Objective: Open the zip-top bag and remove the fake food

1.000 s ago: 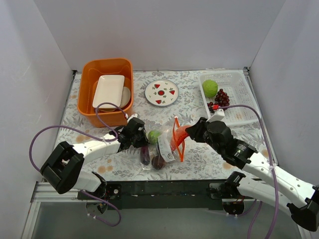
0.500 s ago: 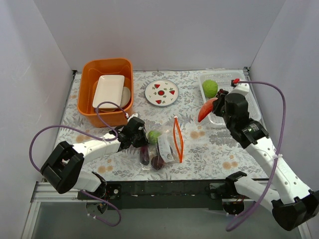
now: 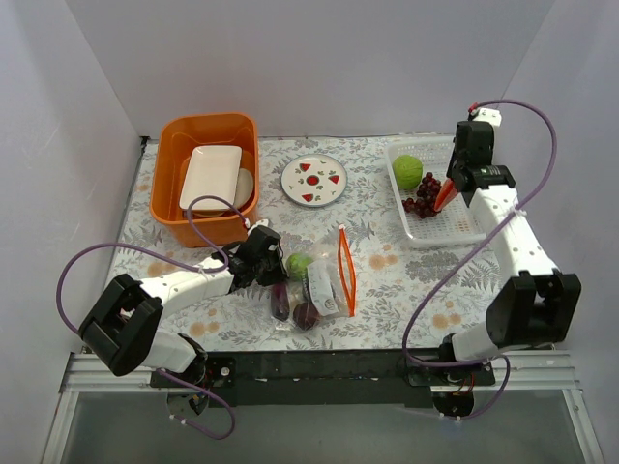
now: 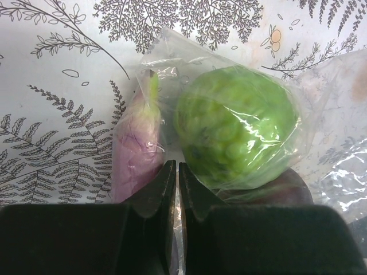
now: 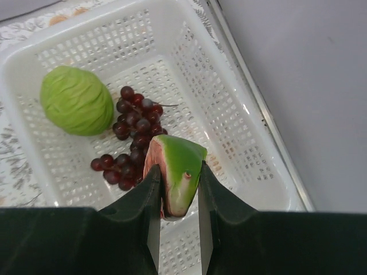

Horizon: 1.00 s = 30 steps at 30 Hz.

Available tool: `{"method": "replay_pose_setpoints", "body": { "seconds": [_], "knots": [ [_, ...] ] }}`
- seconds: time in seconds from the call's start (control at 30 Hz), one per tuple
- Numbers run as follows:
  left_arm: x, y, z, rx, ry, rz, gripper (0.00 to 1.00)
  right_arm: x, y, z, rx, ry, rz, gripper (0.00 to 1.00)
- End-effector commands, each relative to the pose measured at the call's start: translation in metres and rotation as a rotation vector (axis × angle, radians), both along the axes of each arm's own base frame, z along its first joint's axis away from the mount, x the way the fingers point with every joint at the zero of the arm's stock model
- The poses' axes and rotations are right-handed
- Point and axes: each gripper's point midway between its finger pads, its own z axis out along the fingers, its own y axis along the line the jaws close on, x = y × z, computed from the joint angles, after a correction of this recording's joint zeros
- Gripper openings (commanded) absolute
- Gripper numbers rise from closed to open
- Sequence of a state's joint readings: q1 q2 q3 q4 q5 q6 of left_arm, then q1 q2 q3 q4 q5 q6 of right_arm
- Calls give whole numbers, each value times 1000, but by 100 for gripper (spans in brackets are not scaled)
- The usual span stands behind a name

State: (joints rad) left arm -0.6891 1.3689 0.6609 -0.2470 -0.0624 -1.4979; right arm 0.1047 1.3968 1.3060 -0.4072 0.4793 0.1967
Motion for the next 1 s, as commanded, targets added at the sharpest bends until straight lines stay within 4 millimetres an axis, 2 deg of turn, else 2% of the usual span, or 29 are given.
{"method": "replay_pose_setpoints", "body": {
  "seconds": [0.0, 0.03, 0.1, 0.13, 0.17, 0.2, 0.23, 0.27, 0.3, 0.33, 0.37, 0.43, 0.5, 0.53, 0.57, 0.6, 0.63, 0.67, 0.7, 0.73, 0.77, 0.8, 0.83, 0.87, 0.9, 0.93, 0.97],
  "knots": [
    [3, 0, 9, 18, -7, -23, 6, 21, -25, -2, -157, 122, -38, 1],
    [4, -1, 10, 15, -10, -25, 6, 26, -29, -18, -179, 178, -49, 1],
    [3, -1, 11, 15, -9, -29, 6, 37, -34, -19, -188, 189, -56, 7],
    [4, -2, 12, 9, -10, -31, 6, 45, -34, -32, -190, 220, -50, 12],
    [3, -2, 11, 8, -7, -30, 7, 47, -36, -38, -184, 247, -55, 26],
    [3, -2, 11, 5, -5, -29, 6, 55, -36, -32, -175, 234, -65, 32],
    [2, -2, 10, 5, -1, -30, 6, 59, -37, -47, -173, 277, -68, 38],
    [3, -3, 12, 2, -6, -31, 6, 59, -37, -52, -169, 304, -69, 55],
    [2, -3, 13, -1, -8, -30, 6, 62, -36, -55, -161, 316, -66, 62],
    [1, -2, 13, -1, -8, -27, 6, 68, -32, -55, -143, 321, -53, 66],
    [1, -2, 14, -4, -10, -25, 6, 67, -29, -56, -130, 332, -45, 72],
    [1, -2, 15, -11, -12, -22, 6, 67, -15, -50, -81, 322, 2, 80],
    [1, -3, 17, -17, -14, -21, 6, 62, -4, -36, -42, 281, 40, 82],
    [1, -3, 18, -19, -14, -22, 6, 58, 11, -36, 3, 282, 92, 84],
    [1, -3, 18, -20, -14, -21, 6, 52, 22, -36, 46, 278, 127, 84],
    [1, -4, 19, -22, -16, -23, 6, 44, 34, -14, 98, 211, 161, 84],
    [1, -3, 20, -24, -20, -23, 6, 38, 65, -10, 180, 185, 273, 80],
    [1, -3, 20, -27, -20, -20, 7, 17, 79, -36, 209, 233, 312, 79],
    [1, -4, 20, -30, -21, -21, 7, 6, 93, -11, 223, 133, 367, 79],
    [0, -3, 21, -32, -22, -22, 6, -12, 119, -18, 268, 140, 428, 73],
    [1, -4, 23, -35, -27, -26, 7, -38, 131, -50, 305, 204, 461, 70],
    [0, -5, 24, -41, -28, -30, 7, -56, 146, -41, 357, 150, 526, 67],
    [0, -5, 25, -44, -27, -29, 7, -71, 170, -41, 429, 136, 591, 62],
    [0, -5, 27, -47, -36, -31, 7, -84, 181, -44, 466, 133, 614, 59],
    [1, -6, 28, -48, -40, -31, 7, -106, 187, -61, 499, 154, 645, 55],
    [1, -5, 29, -47, -41, -32, 7, -122, 204, -63, 534, 163, 704, 48],
    [2, -6, 29, -50, -42, -32, 7, -129, 213, -65, 589, 158, 701, 46]
  ]
}}
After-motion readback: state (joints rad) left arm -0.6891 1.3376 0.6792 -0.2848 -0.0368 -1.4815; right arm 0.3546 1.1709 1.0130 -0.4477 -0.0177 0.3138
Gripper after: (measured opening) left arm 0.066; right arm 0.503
